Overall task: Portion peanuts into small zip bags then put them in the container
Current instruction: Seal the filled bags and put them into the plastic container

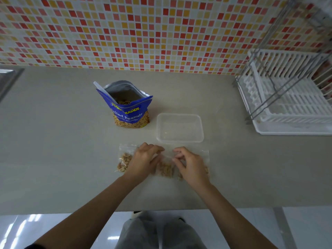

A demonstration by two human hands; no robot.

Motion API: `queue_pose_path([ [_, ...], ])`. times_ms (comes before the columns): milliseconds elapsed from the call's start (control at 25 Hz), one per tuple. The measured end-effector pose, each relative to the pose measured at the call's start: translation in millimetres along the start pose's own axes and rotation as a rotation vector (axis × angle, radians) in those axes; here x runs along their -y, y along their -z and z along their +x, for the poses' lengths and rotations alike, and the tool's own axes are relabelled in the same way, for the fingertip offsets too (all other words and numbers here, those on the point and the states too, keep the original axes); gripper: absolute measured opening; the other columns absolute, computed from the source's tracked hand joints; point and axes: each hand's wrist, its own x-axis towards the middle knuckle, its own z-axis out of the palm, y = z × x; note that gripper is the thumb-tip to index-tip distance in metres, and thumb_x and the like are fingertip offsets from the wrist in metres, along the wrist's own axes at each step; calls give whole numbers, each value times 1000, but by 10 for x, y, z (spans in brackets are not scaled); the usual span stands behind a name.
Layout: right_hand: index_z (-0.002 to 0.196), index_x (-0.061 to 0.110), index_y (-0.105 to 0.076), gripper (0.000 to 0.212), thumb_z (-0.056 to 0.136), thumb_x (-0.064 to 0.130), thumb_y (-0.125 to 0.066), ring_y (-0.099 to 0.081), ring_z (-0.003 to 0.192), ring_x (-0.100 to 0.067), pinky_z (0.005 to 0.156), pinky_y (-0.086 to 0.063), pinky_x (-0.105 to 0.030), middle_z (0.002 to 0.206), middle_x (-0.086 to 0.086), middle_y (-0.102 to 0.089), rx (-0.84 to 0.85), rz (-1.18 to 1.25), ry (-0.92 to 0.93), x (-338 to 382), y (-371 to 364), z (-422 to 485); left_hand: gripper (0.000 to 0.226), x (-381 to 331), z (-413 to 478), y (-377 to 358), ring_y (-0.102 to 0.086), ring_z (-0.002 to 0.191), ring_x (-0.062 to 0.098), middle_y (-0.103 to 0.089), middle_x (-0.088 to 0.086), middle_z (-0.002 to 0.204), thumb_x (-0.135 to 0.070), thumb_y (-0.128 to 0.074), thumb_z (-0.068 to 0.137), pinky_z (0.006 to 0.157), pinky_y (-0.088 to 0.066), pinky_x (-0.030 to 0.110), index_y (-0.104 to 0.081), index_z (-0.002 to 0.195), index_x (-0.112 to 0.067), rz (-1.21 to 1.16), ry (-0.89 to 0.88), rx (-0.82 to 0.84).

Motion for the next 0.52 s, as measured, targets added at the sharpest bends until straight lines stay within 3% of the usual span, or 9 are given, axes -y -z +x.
queue_pose_path([
  [80, 89, 15, -70, 9, 80, 16, -69, -64, 74, -2, 68, -48, -12, 79, 5, -70, -23, 145, -88, 77, 102, 3, 40, -21, 74, 191, -55, 78, 10, -68, -12, 80, -46, -53, 75, 74, -45, 30, -67, 103, -22, -80, -2, 86],
  [200, 80, 15, -72, 3, 78, 13, -71, -63, 68, 4, 61, -43, -6, 69, 10, -67, -59, 220, -93, 172, 230, 39, 48, -31, 199, 392, -52, 84, 0, -63, -21, 88, -62, -53, 68, 77, -40, 13, -66, 103, -32, -228, 11, 181],
  [400, 77, 19, -71, 5, 78, 14, -71, -63, 69, 1, 61, -42, -6, 68, 17, -65, -65, 206, -49, 276, 316, 91, 49, -99, 333, 498, -54, 93, 10, -66, -20, 96, -72, -44, 69, 81, -43, 40, -66, 98, -39, -25, -97, 168],
  [520, 76, 22, -71, 8, 79, 14, -70, -64, 69, -4, 63, -48, -14, 70, 11, -68, -54, 198, -35, 303, 314, 109, 54, -216, 380, 538, -49, 99, 10, -65, -20, 97, -70, -33, 68, 81, -36, 39, -67, 96, -39, 134, -112, 245],
])
